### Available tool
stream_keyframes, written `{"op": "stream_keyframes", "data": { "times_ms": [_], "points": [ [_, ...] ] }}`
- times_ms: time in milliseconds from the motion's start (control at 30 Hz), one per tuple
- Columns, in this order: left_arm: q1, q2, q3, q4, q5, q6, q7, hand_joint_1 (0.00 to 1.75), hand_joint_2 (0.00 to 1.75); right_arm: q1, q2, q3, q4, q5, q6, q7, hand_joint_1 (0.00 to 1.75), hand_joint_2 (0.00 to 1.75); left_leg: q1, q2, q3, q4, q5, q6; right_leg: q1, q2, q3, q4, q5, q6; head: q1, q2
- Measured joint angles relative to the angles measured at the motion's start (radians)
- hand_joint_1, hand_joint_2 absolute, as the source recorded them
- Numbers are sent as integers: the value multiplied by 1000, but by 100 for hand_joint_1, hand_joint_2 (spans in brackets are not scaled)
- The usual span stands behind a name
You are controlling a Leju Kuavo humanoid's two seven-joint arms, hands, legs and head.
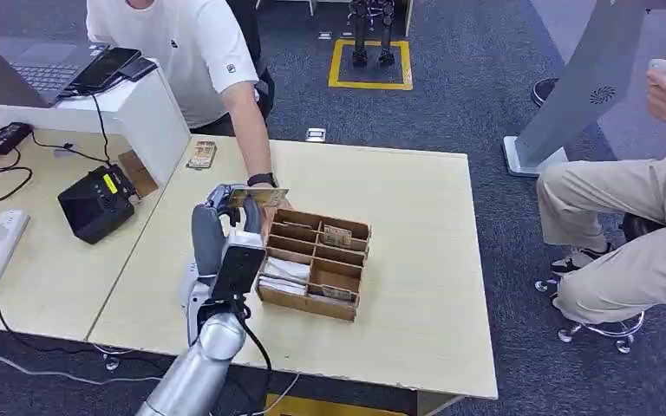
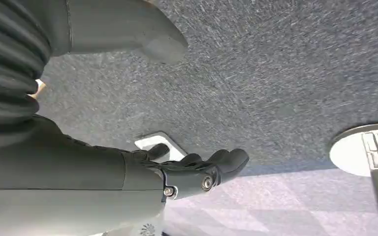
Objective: Pass the card to the sensor for recognition and then transmit it.
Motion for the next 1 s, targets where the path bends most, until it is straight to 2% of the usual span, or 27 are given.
{"op": "stream_keyframes", "data": {
  "times_ms": [267, 400, 533, 700, 833, 1000],
  "points": [
    [-191, -16, 0, 144, 125, -30, 54, 175, 175, -8, 0, 0, 1, 27, 0, -17, 0, 175, 0, 0, 0, 0, 0, 0, 0, 0, 0, 0, 0, 0, 0, 0],
    [-287, -28, 5, 246, 230, -93, 125, 175, 175, -13, 0, 0, 3, 42, 0, -16, 0, 175, 0, 0, -1, 0, 0, 0, 0, 0, 0, 0, 0, 0, 0, 0],
    [-373, -43, 24, 369, 335, -133, 165, 175, 175, -16, 0, 0, 6, 58, 0, -15, 0, 175, 0, 0, -1, 0, 0, 0, 0, 0, -1, 0, 0, 0, 0, 0],
    [-435, -49, 42, 474, 366, -122, 152, 175, 175, -17, 0, 0, 11, 67, 0, -14, 0, 175, 0, 0, -1, 0, 0, 0, 0, 0, -1, 0, 0, 0, 0, 0],
    [-457, -48, 52, 521, 381, -96, 132, 175, 175, -19, 0, 0, 19, 69, 0, -18, 0, 175, 0, 0, -1, 0, 0, 0, 0, 1, -1, 0, 0, 0, 0, 0],
    [-462, -46, 74, 554, 443, -124, 112, 175, 175, -21, 0, 0, 30, 68, 0, -22, 0, 175, 0, 0, -1, 0, 0, 0, 0, 0, -1, 0, 0, 0, 0, 0]
  ]
}}
